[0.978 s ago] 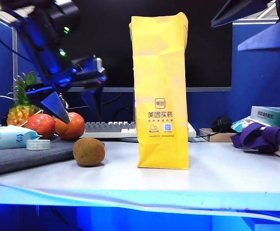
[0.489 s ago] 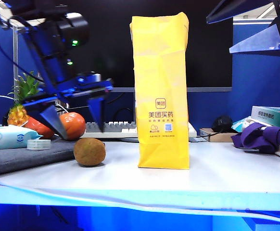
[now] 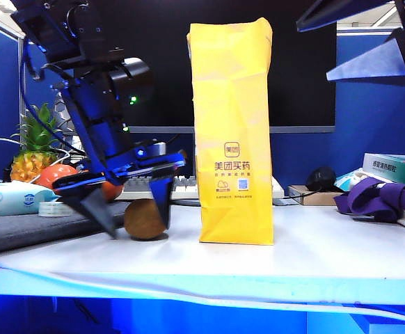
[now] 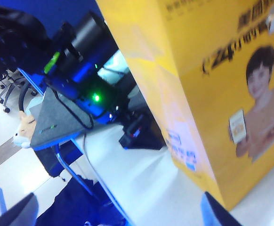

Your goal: Pick up the kiwifruit and throw it into the yellow paper bag.

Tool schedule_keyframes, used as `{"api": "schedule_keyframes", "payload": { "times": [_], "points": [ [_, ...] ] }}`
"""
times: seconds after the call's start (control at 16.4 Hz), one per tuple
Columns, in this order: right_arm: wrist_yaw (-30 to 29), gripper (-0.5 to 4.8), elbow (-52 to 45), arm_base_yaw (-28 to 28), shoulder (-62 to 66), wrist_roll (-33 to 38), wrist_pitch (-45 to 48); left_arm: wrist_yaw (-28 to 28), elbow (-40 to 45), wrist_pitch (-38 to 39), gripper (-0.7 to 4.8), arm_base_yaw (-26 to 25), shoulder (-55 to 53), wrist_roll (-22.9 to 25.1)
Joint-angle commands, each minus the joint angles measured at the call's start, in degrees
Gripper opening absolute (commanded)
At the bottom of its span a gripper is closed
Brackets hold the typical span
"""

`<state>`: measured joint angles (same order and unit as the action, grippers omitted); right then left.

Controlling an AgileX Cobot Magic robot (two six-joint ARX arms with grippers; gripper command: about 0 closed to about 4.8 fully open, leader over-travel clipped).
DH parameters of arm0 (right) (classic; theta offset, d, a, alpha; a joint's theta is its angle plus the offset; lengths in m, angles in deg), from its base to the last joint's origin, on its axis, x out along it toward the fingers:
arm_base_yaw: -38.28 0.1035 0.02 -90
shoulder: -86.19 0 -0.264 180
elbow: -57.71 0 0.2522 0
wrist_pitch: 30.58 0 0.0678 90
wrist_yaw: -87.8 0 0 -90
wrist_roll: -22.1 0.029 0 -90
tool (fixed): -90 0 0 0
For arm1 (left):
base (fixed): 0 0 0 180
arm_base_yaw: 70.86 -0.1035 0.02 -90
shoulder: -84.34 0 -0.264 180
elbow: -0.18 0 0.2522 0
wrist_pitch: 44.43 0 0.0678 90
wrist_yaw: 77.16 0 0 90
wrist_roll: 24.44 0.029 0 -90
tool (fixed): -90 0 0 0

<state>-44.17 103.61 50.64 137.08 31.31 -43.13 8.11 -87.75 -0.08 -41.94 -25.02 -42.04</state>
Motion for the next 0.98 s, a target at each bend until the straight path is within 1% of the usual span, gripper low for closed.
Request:
{"api": "schedule_keyframes", "payload": {
  "times": [0.06, 0.12, 0.18, 0.24, 0.37, 0.43, 0.49, 0.61, 0.67, 0.73, 0.86, 0.92, 0.98],
  "points": [
    [-1.9, 4.79, 0.2, 0.0, -0.1, 0.0, -0.6, 0.5, -0.1, -3.1, 2.48, 0.0, -0.1, 0.9],
    [-1.9, 4.79, 0.2, 0.0, -0.1, 0.0, -1.4, 0.5, -0.1, -4.2, 2.2, 0.0, -0.1, 1.2],
    [-1.9, 4.79, 0.2, 0.0, -0.1, 0.0, -2.0, 0.5, -0.1, -4.8, 1.48, 0.0, -0.1, 2.1],
    [-1.9, 4.79, 0.2, 0.0, -0.1, -0.1, -2.4, 0.4, -0.1, -4.9, 1.23, 0.0, -0.1, 3.2],
    [-1.8, 4.79, 0.2, 0.0, -0.1, -0.9, -2.3, 0.6, -0.1, -4.3, 1.0, 0.0, 0.4, 6.6],
    [-1.7, 4.79, 0.2, 0.0, -0.1, -1.8, -2.2, 3.1, -0.1, -2.6, 0.76, 0.0, 1.8, 9.9],
    [-1.6, 4.79, 0.2, 0.0, -0.1, -2.0, -1.8, 5.4, -0.1, -1.4, 0.76, 0.0, 3.2, 11.7],
    [-1.6, 4.79, 0.2, 0.0, -0.1, -2.0, 0.5, 11.8, -0.1, 0.7, 0.75, 0.0, 7.7, 14.8],
    [-1.6, 4.79, 0.2, 0.0, -0.1, -1.8, 2.0, 15.9, -0.1, 1.8, 0.75, 0.0, 12.3, 16.3],
    [-1.6, 4.79, 0.2, 0.0, -0.1, -1.7, 2.5, 17.9, -0.1, 2.5, 0.75, 0.0, 16.8, 17.7],
    [-1.6, 4.79, 0.2, 0.0, -0.1, -1.7, 2.5, 18.9, -0.1, 2.2, 0.75, 0.0, 25.8, 19.5],
    [-1.6, 4.79, 0.2, 0.0, -0.1, -1.7, 2.5, 17.4, -0.1, 1.0, 0.75, 0.0, 29.4, 21.4],
    [-1.6, 4.79, 0.2, 0.0, -0.1, -1.7, 2.5, 12.7, -0.1, -1.7, 0.75, 0.0, 32.6, 24.9]
  ]
}}
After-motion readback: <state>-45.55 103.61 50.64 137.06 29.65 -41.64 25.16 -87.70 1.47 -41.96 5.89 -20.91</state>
